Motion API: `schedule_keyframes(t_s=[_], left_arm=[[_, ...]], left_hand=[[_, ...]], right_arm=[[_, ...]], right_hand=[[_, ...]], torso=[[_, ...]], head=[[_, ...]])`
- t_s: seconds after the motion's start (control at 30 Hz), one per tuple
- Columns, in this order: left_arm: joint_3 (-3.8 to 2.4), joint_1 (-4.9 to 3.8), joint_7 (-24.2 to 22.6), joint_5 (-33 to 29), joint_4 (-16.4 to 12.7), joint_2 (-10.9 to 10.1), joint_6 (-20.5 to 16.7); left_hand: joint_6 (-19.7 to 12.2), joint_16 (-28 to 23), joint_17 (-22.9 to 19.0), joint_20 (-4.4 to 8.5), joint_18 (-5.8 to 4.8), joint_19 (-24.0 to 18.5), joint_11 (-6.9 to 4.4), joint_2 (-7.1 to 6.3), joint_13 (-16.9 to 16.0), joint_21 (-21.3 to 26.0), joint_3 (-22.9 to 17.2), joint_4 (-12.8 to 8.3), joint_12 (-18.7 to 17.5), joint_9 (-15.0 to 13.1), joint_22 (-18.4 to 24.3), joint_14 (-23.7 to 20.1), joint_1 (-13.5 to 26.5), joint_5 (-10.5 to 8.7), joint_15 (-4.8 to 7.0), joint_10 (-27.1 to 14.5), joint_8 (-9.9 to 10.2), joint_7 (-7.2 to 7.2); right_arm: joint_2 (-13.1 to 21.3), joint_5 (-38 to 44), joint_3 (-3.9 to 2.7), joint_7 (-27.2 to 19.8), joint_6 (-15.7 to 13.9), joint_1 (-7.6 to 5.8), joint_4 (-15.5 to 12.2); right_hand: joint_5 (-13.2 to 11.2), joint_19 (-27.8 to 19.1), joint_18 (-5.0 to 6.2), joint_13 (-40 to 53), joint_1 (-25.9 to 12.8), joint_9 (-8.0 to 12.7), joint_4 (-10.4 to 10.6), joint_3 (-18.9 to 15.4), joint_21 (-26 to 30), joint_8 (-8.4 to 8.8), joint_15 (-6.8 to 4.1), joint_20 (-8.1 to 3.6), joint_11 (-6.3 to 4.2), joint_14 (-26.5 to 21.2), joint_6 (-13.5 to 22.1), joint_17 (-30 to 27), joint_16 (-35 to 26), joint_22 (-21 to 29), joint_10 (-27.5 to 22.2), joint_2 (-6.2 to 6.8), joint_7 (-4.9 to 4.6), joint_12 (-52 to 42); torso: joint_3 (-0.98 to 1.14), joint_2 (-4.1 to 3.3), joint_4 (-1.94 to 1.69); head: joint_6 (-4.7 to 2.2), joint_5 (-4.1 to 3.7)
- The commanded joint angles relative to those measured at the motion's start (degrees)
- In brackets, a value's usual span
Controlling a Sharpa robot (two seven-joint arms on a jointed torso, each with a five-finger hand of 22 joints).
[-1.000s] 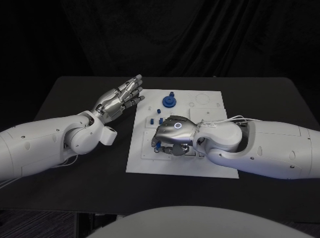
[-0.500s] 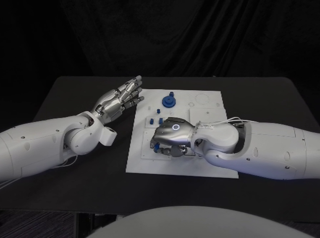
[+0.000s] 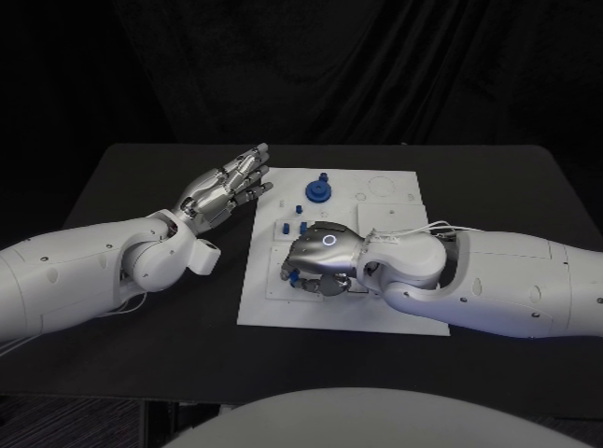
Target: Assemble the parts on the task board
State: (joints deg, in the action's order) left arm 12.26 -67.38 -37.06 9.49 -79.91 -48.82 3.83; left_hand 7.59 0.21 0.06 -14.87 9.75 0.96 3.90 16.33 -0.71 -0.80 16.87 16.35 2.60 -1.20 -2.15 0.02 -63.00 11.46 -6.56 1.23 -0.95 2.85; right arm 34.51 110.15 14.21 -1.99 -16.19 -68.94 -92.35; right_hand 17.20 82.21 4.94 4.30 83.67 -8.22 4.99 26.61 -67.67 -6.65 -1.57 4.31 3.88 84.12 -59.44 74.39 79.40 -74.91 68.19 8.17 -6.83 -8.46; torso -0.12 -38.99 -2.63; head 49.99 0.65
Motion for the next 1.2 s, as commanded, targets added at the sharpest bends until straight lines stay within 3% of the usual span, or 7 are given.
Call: schedule_keyframes(t_s=[0.03,0.13,0.27,0.4,0.67,0.93,1.2], left_arm=[[-0.05,0.15,-0.49,0.05,-0.02,0.09,0.97],[-0.05,0.17,-0.54,0.05,0.01,0.09,0.93],[-0.05,0.21,-0.62,0.05,0.06,0.08,0.89],[-0.05,0.26,-0.63,0.05,0.16,0.10,0.91],[-0.05,0.43,-0.66,0.05,0.18,0.03,0.90],[-0.05,0.62,-0.67,0.05,0.04,-0.35,0.74],[-0.05,0.72,-0.55,0.05,-0.15,-0.90,0.65]], left_hand=[[0.04,-0.21,-0.06,0.29,0.54,0.05,0.36,-0.02,-0.04,0.01,-0.46,0.02,0.15,-0.07,0.04,-0.02,-0.73,0.22,-0.56,-0.02,-0.39,-0.40],[0.18,-0.21,-0.06,0.26,0.54,0.04,0.31,0.00,-0.02,0.02,-0.51,0.09,0.08,-0.09,0.07,-0.02,-0.72,0.17,-0.66,-0.07,-0.43,-0.64],[0.26,-0.21,-0.06,0.23,0.54,0.05,-0.03,0.03,0.02,0.01,-0.52,0.25,-0.09,-0.10,0.06,-0.02,-0.53,-0.09,-0.74,-0.22,-0.45,-0.95],[0.28,-0.21,-0.06,0.22,0.54,0.04,-0.08,0.06,0.02,0.01,-0.52,0.32,-0.08,-0.10,0.07,-0.02,-0.41,-0.24,-0.76,-0.24,-0.45,-0.99],[0.45,-0.21,-0.06,0.21,0.54,0.05,-0.01,0.20,0.01,0.00,-0.56,0.39,-0.03,-0.12,0.07,-0.02,-0.06,-0.46,-0.73,-0.25,-0.48,-1.45],[0.47,-0.21,-0.06,0.22,0.54,0.05,-0.04,0.22,0.01,0.01,-0.59,0.38,-0.05,-0.12,0.08,-0.02,0.02,-0.47,-0.72,-0.27,-0.48,-1.64],[0.53,-0.21,-0.06,0.22,0.54,0.07,-0.05,0.22,-0.01,-0.01,-0.65,0.32,0.04,-0.13,0.05,-0.02,0.02,-0.33,-0.70,-0.26,-0.49,-1.79]], right_arm=[[-0.05,0.53,-0.05,0.50,0.39,0.16,0.10],[0.00,0.53,-0.05,0.55,1.85,0.16,0.19],[0.14,0.53,-0.05,0.82,4.34,0.17,0.31],[0.34,0.51,-0.05,0.67,4.97,0.17,0.35],[0.74,-0.59,-0.05,0.16,2.91,0.19,0.35],[3.90,-1.55,-0.28,-0.17,-6.22,0.01,-2.52],[10.92,-11.87,-0.73,-1.98,-15.52,-4.51,-8.69]], right_hand=[[0.24,-0.28,-0.50,-0.07,-0.51,-0.09,-0.09,-0.30,0.28,0.46,-0.31,0.11,-0.63,1.59,-0.11,-0.28,-0.54,-9.32,0.15,0.19,0.57,0.38],[0.27,-0.47,-0.46,-0.30,-1.72,0.15,0.49,-0.59,0.55,1.46,-0.82,-0.37,-0.62,1.45,1.37,-0.53,-0.78,-9.24,-2.02,0.90,1.38,1.73],[0.25,-2.00,0.02,-0.36,-4.44,1.27,2.18,-1.64,3.73,3.09,-0.10,-0.01,0.22,0.30,6.86,-2.47,-2.42,-8.45,-7.78,2.66,4.89,4.30],[0.24,-2.86,0.31,0.23,-5.72,2.16,3.33,-4.70,5.50,2.98,-0.05,0.25,0.12,-0.41,11.11,-3.20,-3.03,-8.10,-12.44,2.89,7.01,4.21],[0.35,-2.55,0.20,0.83,-5.48,2.82,4.49,-8.08,5.18,2.95,0.03,0.35,0.28,-0.19,13.34,-2.45,-2.37,-8.27,-15.89,2.46,7.50,3.58],[0.49,-2.10,0.06,1.23,-4.34,3.25,6.04,-10.47,4.43,2.75,0.04,0.35,0.37,0.14,14.22,-1.66,-1.68,-8.49,-18.18,2.33,7.69,2.40],[0.49,-1.09,-0.29,1.90,-3.12,3.34,7.61,-11.05,2.41,2.53,0.14,0.39,0.60,0.99,13.49,-0.07,-0.34,-8.97,-17.94,1.69,6.90,-0.14]], torso=[[-0.02,-0.03,-0.03],[-0.01,-0.01,0.01],[0.00,0.00,0.02],[0.02,0.01,-0.02],[0.07,0.00,0.06],[0.12,0.03,0.04],[0.13,0.08,0.12]], head=[[0.01,-0.04],[0.01,0.10],[0.01,0.09],[0.01,0.18],[0.01,0.13],[0.01,0.92],[0.01,0.85]])
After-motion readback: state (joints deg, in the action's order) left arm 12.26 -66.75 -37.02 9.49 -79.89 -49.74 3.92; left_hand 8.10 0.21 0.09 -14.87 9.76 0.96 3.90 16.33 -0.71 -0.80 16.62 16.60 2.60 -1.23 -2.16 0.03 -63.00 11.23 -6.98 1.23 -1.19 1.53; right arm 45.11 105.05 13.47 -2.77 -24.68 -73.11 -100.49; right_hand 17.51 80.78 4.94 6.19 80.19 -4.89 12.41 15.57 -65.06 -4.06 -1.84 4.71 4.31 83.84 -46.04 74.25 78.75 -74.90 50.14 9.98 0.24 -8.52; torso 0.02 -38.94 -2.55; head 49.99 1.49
